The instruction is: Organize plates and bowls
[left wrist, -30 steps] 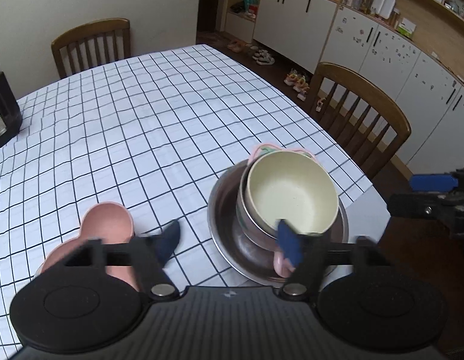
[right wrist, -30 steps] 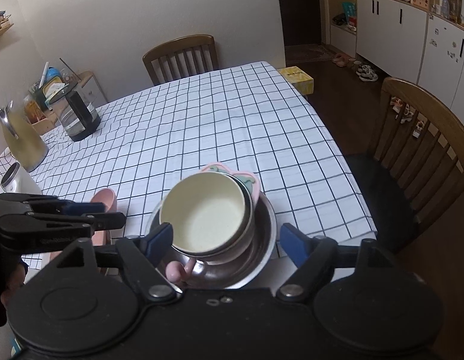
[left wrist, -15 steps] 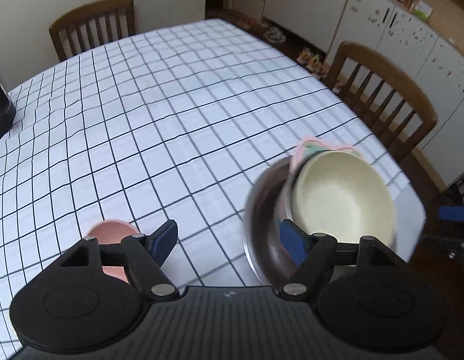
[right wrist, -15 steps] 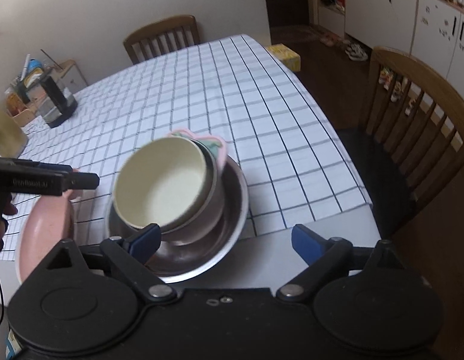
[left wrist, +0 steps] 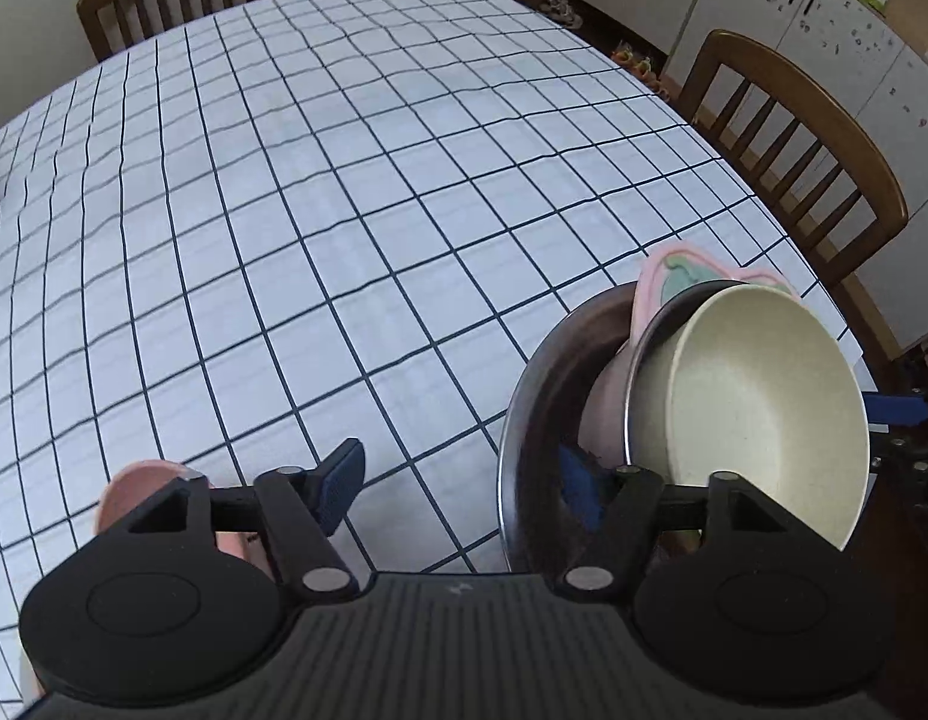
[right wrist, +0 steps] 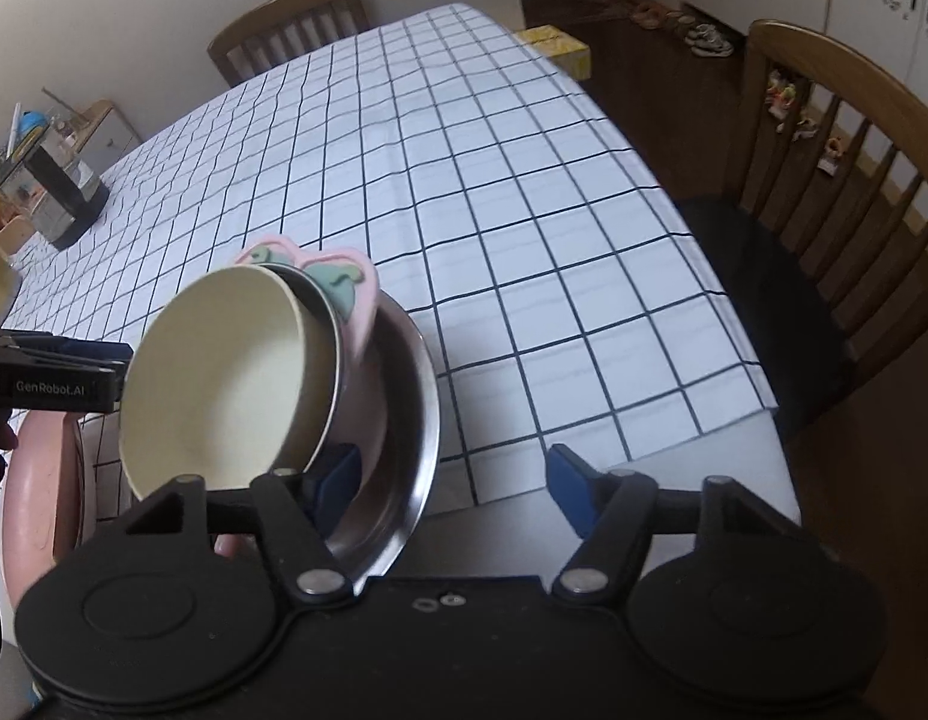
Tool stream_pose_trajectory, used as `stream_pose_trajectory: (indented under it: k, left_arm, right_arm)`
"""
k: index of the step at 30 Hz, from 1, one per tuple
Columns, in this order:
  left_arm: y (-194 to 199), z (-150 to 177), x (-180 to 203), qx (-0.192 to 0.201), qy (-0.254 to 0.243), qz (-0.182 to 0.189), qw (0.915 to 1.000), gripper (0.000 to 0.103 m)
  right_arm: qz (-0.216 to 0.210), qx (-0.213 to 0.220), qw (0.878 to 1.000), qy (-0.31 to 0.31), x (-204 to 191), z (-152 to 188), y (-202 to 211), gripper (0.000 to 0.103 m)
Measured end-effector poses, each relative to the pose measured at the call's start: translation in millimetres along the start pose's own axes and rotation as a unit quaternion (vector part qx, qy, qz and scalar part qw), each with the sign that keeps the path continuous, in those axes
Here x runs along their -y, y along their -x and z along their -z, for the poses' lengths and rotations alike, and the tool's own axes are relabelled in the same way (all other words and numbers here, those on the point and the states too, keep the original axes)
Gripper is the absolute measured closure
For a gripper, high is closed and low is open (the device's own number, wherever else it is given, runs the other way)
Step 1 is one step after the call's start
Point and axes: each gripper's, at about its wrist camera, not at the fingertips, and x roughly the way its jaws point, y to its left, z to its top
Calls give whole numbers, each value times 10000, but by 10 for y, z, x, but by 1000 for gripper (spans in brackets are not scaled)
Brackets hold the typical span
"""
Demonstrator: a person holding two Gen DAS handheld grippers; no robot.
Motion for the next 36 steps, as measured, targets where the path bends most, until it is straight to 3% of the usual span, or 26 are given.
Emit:
stream_pose_trajectory:
  k: [2,8,16,21,36]
  left_arm:
    - [-23,16,-13,-37,57,25,10000,50]
    - [-22,75,17,-139,251,211,9994,71]
    - [-15,142,77,-311,452,408,9977,85]
    - [-21,141,71,-295,546,282,9977,90]
    - [54,195,141,-172,868,190,9959,91]
  right_arm:
    - [-38,-98,9999,67,-1,-26,-71,46]
    - [-155,-285,9994,125,-36,-54,-204,64]
    - [-300,-493,9980,242,-89,-96,-257,88]
    - [-287,-621,9970,350,-107,-120,-274,89]
    - [-254,-831,9956,354,-98,-204,-276,90]
